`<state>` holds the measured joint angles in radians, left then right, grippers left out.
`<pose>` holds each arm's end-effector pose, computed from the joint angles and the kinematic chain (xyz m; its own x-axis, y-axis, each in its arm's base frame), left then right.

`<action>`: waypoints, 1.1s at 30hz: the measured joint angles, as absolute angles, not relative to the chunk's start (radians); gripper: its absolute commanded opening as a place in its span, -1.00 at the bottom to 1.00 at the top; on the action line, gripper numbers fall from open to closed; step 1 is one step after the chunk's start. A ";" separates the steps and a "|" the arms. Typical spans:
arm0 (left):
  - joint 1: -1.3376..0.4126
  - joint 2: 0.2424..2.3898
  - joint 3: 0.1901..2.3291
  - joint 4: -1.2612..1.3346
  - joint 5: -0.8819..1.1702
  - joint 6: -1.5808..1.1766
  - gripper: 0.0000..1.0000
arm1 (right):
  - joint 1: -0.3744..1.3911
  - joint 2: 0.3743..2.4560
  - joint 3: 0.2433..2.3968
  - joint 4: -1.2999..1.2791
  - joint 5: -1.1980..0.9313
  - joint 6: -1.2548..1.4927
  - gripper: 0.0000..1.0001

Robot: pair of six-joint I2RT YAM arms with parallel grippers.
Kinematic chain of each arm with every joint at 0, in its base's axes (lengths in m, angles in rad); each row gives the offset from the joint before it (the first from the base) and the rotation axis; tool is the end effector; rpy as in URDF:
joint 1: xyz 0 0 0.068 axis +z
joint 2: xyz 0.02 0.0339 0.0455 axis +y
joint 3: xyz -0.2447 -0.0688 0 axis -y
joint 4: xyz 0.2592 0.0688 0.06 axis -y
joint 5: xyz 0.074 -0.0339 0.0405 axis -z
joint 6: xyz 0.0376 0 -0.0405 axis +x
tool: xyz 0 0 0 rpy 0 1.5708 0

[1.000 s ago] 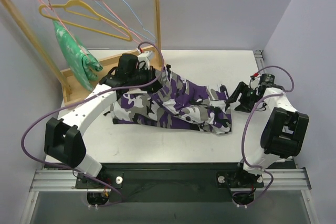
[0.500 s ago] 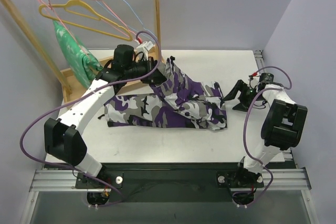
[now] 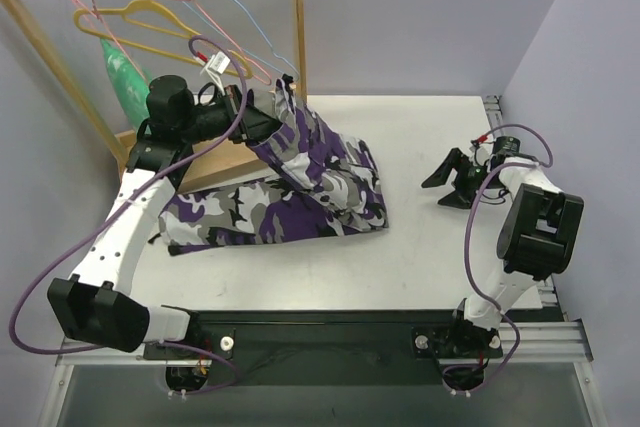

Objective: Place the trousers on the hanger
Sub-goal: Fold the trousers at the center of the board.

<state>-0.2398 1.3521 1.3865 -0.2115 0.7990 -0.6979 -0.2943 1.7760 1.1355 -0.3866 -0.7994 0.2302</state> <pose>0.3069 -0.1028 0.4036 -0.6779 -0.2956 -0.6731 0.5420 0.4176 -0.7293 0.3575 -0.0802 0.1605 -0.8322 0.4185 -0.3637 0.0382 0.6977 0.7154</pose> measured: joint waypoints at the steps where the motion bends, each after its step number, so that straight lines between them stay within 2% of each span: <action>1: -0.231 1.340 1.386 -0.207 0.810 -0.705 -1.00 | -0.292 1.781 1.139 -0.386 -0.805 0.230 0.48; 6: -0.192 1.286 1.369 -0.205 0.843 -0.731 -1.00 | -0.251 1.795 1.168 -0.388 -0.825 0.230 0.48; 12: -0.101 1.179 1.272 -0.197 0.873 -0.777 -1.00 | -0.124 1.805 1.211 -0.353 -0.862 0.260 0.47; 30: -0.055 1.154 1.251 -0.152 0.946 -0.827 -1.00 | 0.225 2.062 1.324 0.050 -0.984 0.566 0.49; 33: -0.029 1.152 1.251 -0.157 0.957 -0.827 -1.00 | 0.261 2.102 1.329 0.094 -0.998 0.598 0.59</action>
